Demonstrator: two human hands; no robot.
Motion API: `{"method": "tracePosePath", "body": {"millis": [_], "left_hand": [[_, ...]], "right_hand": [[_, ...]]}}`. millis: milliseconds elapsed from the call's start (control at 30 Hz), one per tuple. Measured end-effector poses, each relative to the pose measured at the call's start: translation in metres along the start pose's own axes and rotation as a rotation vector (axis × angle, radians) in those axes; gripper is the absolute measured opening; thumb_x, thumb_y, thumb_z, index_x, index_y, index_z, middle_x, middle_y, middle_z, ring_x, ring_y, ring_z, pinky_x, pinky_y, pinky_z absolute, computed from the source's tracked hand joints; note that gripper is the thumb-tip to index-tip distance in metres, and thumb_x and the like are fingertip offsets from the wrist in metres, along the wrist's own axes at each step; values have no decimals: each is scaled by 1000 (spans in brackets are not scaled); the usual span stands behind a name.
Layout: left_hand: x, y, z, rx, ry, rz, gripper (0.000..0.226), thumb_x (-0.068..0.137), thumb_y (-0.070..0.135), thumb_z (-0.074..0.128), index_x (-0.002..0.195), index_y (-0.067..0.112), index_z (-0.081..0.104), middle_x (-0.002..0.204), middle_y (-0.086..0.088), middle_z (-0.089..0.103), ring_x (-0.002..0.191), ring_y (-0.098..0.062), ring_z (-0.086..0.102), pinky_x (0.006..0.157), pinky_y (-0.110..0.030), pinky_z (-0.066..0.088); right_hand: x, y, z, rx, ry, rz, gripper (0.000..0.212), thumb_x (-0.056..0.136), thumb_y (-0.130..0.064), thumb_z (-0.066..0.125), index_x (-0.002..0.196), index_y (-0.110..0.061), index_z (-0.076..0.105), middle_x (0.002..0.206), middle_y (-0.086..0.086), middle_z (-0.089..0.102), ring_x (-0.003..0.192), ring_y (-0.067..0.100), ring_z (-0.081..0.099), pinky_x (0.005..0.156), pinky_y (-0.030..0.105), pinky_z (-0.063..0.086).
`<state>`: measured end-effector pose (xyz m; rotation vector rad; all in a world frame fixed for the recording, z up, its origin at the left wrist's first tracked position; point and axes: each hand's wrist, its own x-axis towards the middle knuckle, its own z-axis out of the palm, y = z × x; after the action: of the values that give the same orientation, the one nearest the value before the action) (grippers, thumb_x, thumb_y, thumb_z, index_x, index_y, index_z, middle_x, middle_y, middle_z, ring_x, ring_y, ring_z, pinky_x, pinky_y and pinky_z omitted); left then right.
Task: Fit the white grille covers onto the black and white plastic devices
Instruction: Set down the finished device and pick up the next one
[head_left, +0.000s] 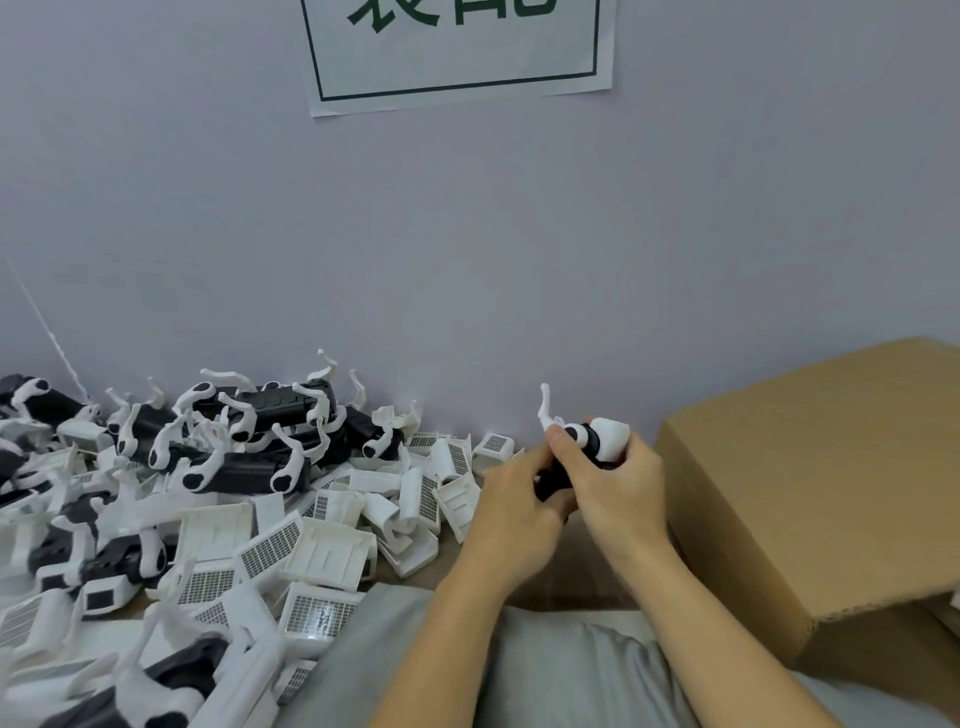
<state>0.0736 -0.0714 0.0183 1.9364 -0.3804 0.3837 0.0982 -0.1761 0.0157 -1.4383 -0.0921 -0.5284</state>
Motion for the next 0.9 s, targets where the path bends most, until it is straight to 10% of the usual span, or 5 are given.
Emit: {"method": "tracePosePath", "body": {"millis": [167,300,433,667,900], "left_hand": [[0,-1,2,30,54,32,37,75,10,58,89,44,66,76,18,66,76,-14,64,70,-46,59],[5,1,-2,-8,325,-61,30,89,5,59,108,26,68,89,13,70,85,-15,66,78,-29,52],[8,5,-24,-910,530,-365,21,99,15,46,90,9,64,70,-4,66,64,-23,66,54,-24,52],[12,5,-29,-1113,457,-428,17,74,31,77,73,16,69,71,-5,58,70,-25,61,70,-37,52],[13,-1,-30,-1116,487,-447,40,94,34,59,108,-2,65,81,-14,73,71,-27,72,58,-38,60]], "right_hand": [[-2,-5,1,62,-21,27,23,76,-24,85,90,-21,68,71,-19,70,69,-1,67,55,11,48],[-7,-8,2,107,-196,47,43,94,-25,68,135,-21,56,123,-13,66,105,-1,63,92,24,50],[-5,-3,-1,20,-170,177,49,102,-27,53,150,-22,41,135,-9,51,121,8,52,110,41,42],[-10,-4,7,-67,-269,370,27,96,-4,48,99,-14,73,72,1,72,63,14,66,53,20,46],[-15,-6,6,281,-592,505,35,93,-7,43,114,-13,70,92,15,72,73,27,65,62,31,48]]}}
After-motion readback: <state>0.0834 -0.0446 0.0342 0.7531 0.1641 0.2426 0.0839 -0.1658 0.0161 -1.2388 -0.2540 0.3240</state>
